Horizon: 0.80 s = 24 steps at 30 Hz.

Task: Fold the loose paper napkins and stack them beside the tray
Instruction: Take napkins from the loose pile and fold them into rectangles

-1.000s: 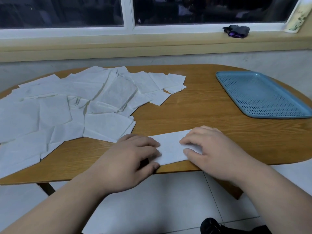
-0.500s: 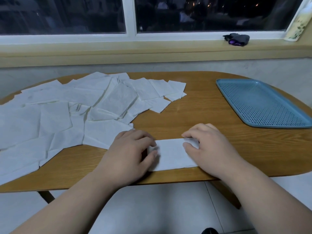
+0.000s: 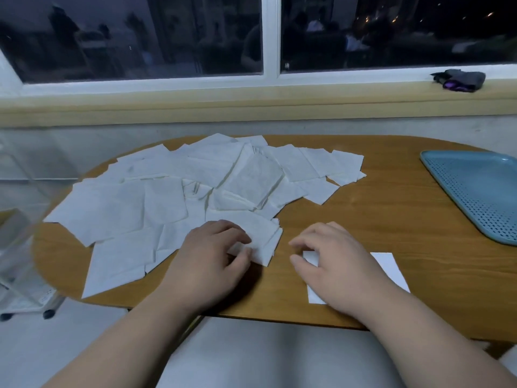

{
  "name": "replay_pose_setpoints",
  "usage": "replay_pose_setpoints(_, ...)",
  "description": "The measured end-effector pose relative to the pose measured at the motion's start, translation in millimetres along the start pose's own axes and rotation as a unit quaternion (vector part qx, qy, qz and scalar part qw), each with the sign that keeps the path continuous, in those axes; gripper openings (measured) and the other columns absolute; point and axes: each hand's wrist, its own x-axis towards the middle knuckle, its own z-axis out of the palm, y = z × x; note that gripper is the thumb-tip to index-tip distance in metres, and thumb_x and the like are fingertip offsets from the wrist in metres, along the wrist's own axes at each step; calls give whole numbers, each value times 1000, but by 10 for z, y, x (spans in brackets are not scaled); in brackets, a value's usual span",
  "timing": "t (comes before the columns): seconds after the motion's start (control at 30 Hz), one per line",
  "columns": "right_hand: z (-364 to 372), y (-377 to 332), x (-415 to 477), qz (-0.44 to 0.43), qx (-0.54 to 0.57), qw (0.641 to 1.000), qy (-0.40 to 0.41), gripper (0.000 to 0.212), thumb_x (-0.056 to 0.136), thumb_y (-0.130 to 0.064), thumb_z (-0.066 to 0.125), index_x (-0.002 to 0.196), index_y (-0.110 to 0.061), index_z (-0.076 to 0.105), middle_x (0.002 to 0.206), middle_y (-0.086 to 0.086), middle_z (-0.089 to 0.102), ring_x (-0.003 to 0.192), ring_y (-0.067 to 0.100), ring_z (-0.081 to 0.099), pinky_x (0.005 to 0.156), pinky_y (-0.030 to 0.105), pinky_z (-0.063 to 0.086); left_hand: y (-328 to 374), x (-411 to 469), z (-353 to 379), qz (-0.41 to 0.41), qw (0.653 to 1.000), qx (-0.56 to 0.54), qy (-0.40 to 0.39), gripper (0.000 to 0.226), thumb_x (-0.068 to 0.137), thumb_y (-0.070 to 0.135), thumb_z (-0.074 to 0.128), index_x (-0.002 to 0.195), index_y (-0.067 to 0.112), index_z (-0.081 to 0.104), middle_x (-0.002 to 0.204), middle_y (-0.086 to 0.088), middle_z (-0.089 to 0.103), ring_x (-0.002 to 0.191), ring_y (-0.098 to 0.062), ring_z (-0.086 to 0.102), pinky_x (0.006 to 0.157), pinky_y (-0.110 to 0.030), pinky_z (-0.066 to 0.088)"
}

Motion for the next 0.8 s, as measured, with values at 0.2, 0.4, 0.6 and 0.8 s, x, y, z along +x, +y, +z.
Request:
replay_pose_setpoints(0.2, 131, -282, 511, 50, -11, 999, -11, 32, 97, -40, 52, 124, -28, 65, 118, -13, 60, 118, 11, 46, 90, 25, 40, -187, 20, -41, -43, 999, -10, 17, 34, 86, 47, 46, 101, 31, 72, 106, 22, 63, 107, 0, 54, 96, -26, 43)
replay_pose_setpoints(0.4, 186, -363, 888, 144, -72, 986, -52, 29, 90, -32, 54, 108, -15, 69, 103, -2, 68, 99, 21, 60, 85, 38, 55, -257, 57, -9, -47, 998, -22, 24, 18, 92, 36, 58, 100, 28, 73, 105, 17, 65, 103, -4, 55, 95, -34, 46)
replay_pose_setpoints(0.6, 202, -446, 954, 163, -73, 981, -79, 23, 84, -16, 52, 100, -13, 68, 97, 2, 70, 90, 21, 64, 81, 41, 57, -294, 73, 16, -58, 998, -23, 28, 14, 92, 33, 60, 97, 29, 73, 103, 18, 65, 103, -3, 54, 95, -32, 45)
replay_pose_setpoints(0.8, 200, -455, 956, 160, -24, 986, -50, 14, 83, -11, 53, 87, -18, 65, 88, -4, 66, 83, 16, 61, 77, 39, 57, -278, 70, -2, -67, 997, -25, 33, 16, 93, 34, 58, 99, 30, 72, 104, 19, 64, 103, -2, 52, 95, -30, 44)
